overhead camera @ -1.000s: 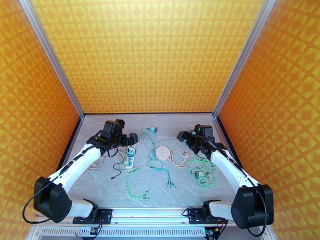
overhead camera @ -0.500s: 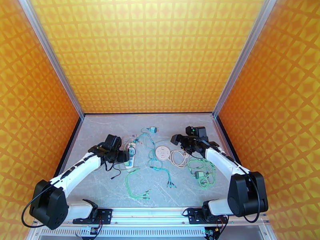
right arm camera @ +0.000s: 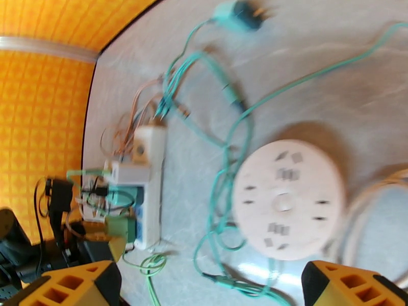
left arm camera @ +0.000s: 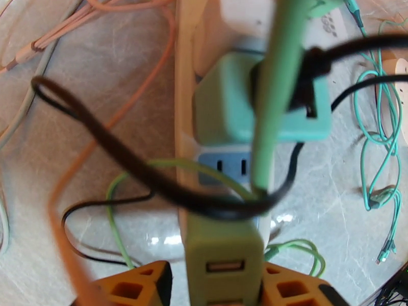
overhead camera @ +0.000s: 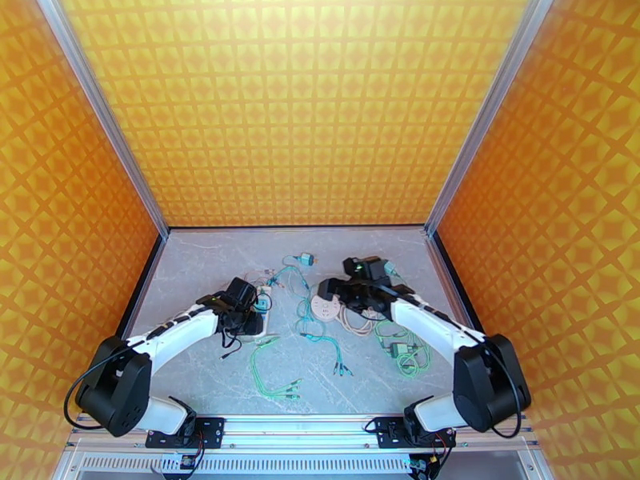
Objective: Pull the plug off the socket
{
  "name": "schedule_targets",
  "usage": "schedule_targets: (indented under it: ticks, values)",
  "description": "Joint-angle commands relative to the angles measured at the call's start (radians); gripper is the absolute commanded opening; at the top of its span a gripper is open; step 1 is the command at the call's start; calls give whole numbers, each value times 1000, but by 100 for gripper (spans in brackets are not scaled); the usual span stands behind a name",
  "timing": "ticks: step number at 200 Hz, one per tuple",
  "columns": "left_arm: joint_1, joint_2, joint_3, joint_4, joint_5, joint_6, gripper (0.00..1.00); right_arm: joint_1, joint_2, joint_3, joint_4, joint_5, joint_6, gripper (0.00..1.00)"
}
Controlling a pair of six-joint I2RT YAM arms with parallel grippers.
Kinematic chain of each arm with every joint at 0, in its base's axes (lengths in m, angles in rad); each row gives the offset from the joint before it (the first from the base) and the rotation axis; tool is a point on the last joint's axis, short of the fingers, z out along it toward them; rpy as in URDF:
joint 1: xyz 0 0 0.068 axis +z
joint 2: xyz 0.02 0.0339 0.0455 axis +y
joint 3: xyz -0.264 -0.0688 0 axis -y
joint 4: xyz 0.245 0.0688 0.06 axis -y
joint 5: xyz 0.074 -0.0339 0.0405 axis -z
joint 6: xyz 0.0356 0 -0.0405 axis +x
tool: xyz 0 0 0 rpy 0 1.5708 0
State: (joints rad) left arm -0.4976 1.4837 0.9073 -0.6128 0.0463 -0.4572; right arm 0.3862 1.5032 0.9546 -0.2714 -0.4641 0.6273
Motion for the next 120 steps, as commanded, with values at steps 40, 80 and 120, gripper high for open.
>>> schedule_targets:
  ticks: [40,80,120]
  values:
    - [-43,84,72,13,-71,32,30,125,149,42,237,-78,172,94]
    - [-61,100,73,15,-73,8,22,195,279,62,404,-139,307,55]
    - [-81,117,93,18,-74,-15,20,267,404,116,482,-151,379,45]
